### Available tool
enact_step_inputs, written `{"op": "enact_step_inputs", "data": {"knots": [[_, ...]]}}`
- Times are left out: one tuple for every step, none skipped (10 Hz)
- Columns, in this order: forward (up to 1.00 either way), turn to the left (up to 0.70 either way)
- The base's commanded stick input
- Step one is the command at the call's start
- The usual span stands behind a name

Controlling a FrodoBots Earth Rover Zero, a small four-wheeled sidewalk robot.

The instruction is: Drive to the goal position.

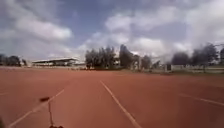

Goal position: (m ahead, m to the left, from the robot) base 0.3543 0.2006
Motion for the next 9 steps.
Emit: {"op": "enact_step_inputs", "data": {"knots": [[0.70, 0.00], [0.70, 0.00], [0.70, 0.00], [0.70, 0.00], [0.70, 0.00], [0.70, 0.00], [0.70, 0.00], [0.70, 0.00], [0.70, 0.00]]}}
